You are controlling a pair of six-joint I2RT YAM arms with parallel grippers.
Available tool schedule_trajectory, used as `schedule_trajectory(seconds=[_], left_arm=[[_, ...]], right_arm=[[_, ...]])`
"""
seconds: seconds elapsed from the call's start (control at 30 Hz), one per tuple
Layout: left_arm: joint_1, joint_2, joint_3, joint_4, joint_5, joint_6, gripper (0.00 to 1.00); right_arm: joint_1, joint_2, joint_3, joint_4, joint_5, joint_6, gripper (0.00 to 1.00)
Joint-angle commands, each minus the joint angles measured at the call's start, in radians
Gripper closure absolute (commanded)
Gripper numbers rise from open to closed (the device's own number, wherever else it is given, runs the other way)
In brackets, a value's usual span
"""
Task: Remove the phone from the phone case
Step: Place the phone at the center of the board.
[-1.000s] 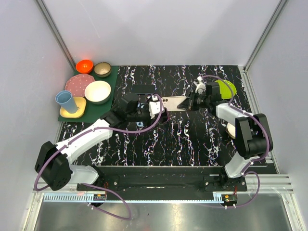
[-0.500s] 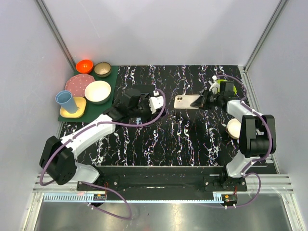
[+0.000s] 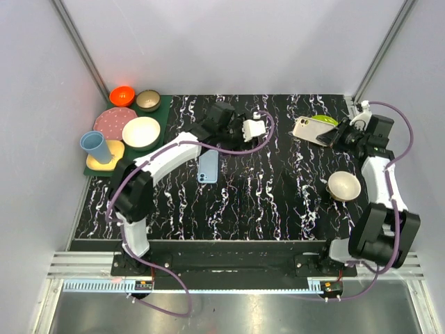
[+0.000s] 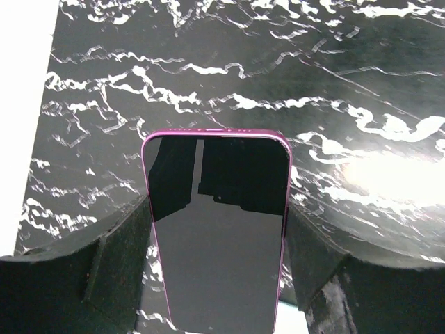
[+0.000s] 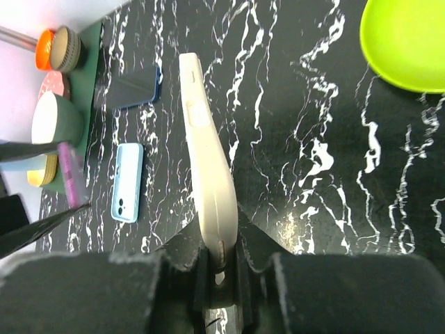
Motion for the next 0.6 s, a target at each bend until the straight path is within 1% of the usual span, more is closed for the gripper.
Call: schedule_trajectory(seconds=[0.0,0.03,0.1,0.17,0.2,0.23,0.3,0.33,0.4,0.57], left_arm=[[-0.002,0.147,0.188,0.003,-0.039,0.097,1.0],[-0.002,0.175,0.244,0.003,-0.042,0.109,1.0],[-0.005,0.258,0.3,0.003,-0.053,0.151,1.0],[-0.008,0.315,0.387,0.001,-0.068,0.192,1.0],[-0.012,0.364,0.415,0.001,-0.074,0.206,1.0],[-0.014,0.388,0.473,0.003,-0.079,0.217,1.0],[-0.022,0.459,0.527,0.003,-0.085,0.241,1.0],[-0.026,0.48,0.579,0.003,-0.09,0.251,1.0],[-0.039,0.545,0.625,0.015,-0.111,0.274,1.0],[-0.055,0.677,0.728,0.111,-0.171,0.303,1.0]], right_arm=[[-0.059,-0.116,-0.009,-0.013,0.007,-0.047,1.0],[-0.069,-0.128,-0.006,-0.018,0.007,-0.051,1.0],[-0.089,-0.165,-0.005,-0.024,0.007,-0.054,1.0],[-0.097,-0.196,-0.006,-0.024,0.006,-0.056,1.0],[-0.1,-0.204,-0.006,-0.024,0.007,-0.057,1.0],[-0.103,-0.208,-0.009,-0.023,0.007,-0.057,1.0],[-0.105,-0.222,-0.011,-0.015,0.001,-0.053,1.0],[-0.106,-0.225,-0.012,-0.012,0.0,-0.05,1.0],[-0.106,-0.231,-0.018,0.007,-0.005,-0.039,1.0],[-0.113,-0.236,-0.048,0.033,-0.033,-0.019,1.0]])
